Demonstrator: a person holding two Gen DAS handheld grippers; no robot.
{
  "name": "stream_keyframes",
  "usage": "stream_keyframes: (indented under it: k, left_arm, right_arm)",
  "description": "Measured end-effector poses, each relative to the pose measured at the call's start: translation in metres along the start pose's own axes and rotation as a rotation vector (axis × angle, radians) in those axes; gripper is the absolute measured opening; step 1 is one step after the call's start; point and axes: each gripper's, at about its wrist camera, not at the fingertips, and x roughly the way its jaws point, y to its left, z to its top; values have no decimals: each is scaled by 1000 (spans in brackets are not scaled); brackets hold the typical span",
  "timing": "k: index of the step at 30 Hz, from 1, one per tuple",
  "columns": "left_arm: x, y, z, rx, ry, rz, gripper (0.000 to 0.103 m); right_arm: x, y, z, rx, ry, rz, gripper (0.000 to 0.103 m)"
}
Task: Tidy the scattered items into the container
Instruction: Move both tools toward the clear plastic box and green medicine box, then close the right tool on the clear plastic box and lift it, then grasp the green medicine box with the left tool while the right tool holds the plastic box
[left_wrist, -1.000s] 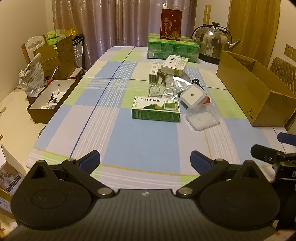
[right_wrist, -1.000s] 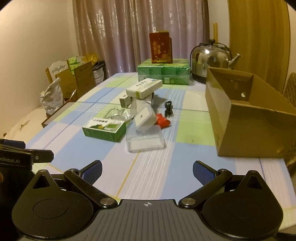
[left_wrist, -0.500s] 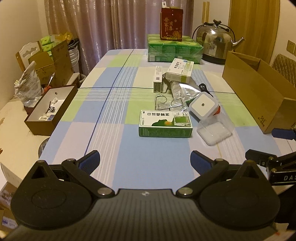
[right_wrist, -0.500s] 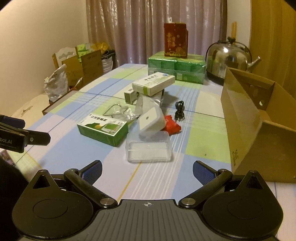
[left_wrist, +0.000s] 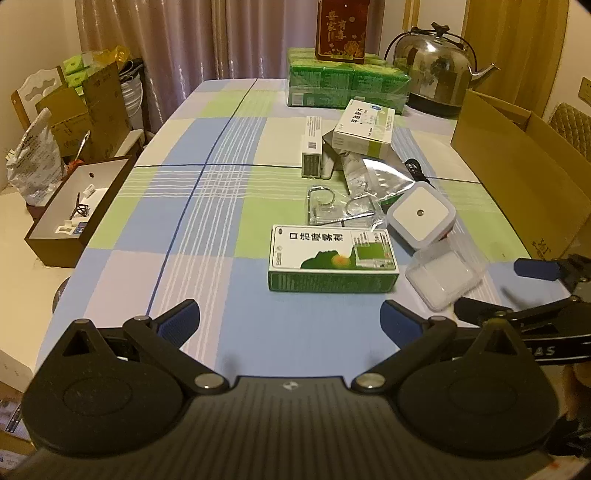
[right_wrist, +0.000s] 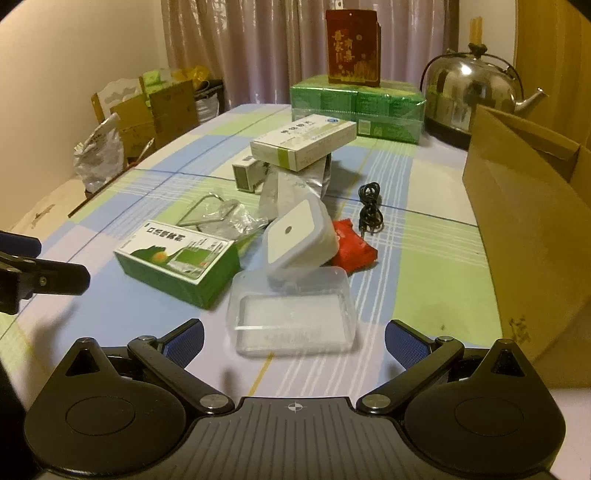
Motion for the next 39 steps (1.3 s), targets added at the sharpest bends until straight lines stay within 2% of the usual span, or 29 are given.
stream_keyframes:
  k: [6,9,23,24,26,27,36,39]
  left_arm:
    - [14,-2,11,10,1,-16,102]
    - [21,-2,14,10,5,-19,102]
    - [43,-9,21,33,19,-40,102]
    - [45,-9,22,35,20,-41,102]
    - [49,-10,22,33,20,-43,102]
    - [51,-11,22,32,21,-45,102]
    - [66,-12,26,90,33,-58,102]
    - [75,-8,28,120,56,-101,102]
  right_arm:
    - [21,-4,4,-6,16,-12,101]
    - [27,-5,5,-1,25,10,101]
    - [37,-5,4,-26,11,3,101]
    - [37,-5,4,-29,11,3,100]
    - [37,-6,3,-32,15,11,87]
    - [38,-6,3,-33,20,14,84]
    - [31,-12,-2,-31,15,13,83]
    - [27,-14,-4,-28,10,-2,83]
